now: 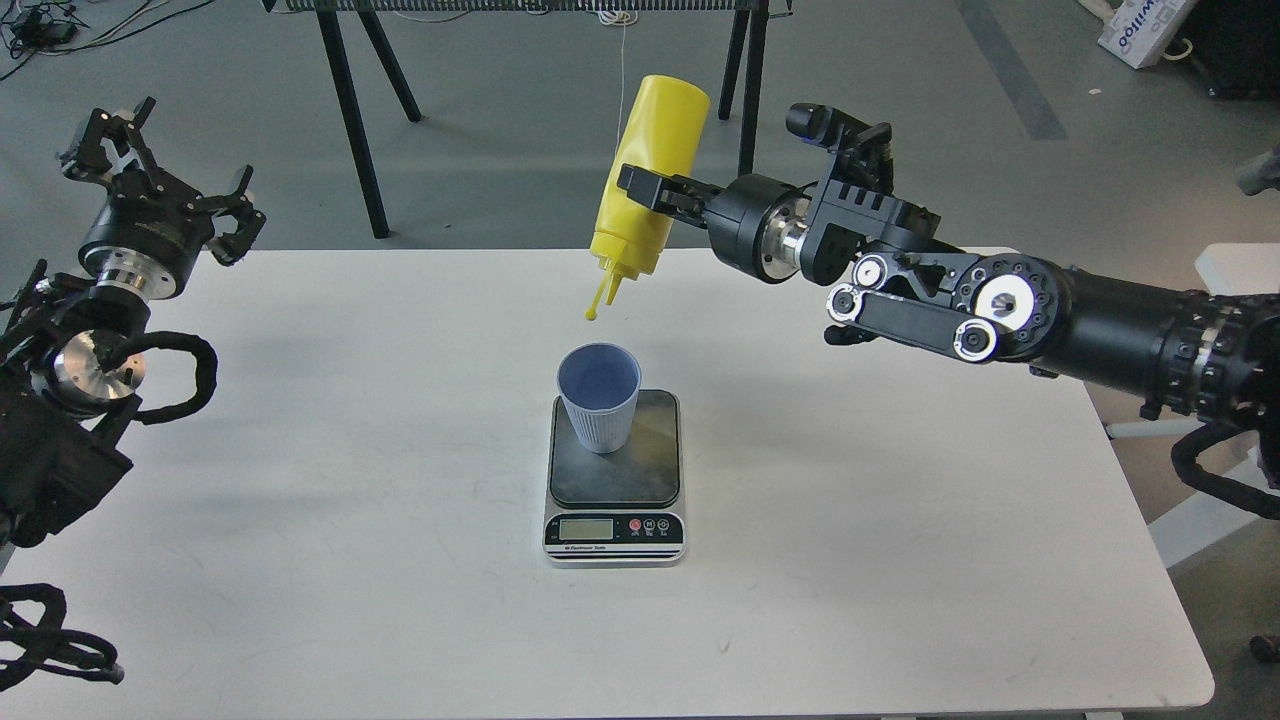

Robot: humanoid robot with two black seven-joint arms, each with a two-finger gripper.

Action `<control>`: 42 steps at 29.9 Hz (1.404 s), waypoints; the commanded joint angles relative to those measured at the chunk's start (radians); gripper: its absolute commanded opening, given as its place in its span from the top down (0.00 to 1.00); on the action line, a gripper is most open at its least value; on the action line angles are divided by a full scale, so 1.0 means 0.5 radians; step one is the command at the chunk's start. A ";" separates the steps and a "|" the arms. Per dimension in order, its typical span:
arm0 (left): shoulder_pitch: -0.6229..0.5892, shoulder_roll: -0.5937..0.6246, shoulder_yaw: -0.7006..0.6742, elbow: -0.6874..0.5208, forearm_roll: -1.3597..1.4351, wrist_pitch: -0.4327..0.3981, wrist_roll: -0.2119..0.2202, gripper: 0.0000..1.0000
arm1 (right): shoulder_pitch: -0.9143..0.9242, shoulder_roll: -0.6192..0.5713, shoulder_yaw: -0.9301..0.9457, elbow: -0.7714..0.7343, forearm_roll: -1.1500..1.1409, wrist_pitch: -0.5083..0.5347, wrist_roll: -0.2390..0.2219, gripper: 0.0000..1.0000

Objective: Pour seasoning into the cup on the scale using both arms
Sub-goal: 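Turn the bottle upright and lower it back onto the table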

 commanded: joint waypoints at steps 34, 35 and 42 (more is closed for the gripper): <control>-0.003 0.010 0.031 -0.003 0.023 0.000 0.009 0.00 | -2.079 -0.135 1.712 -0.070 2.381 1.167 -0.114 0.59; -0.003 0.022 0.031 -0.003 0.020 0.000 0.009 0.00 | -2.094 -0.120 1.712 -0.070 2.388 1.167 -0.117 0.59; -0.003 0.028 0.031 -0.003 0.020 0.000 0.009 0.00 | -2.113 -0.099 1.715 -0.058 2.388 1.167 -0.114 0.51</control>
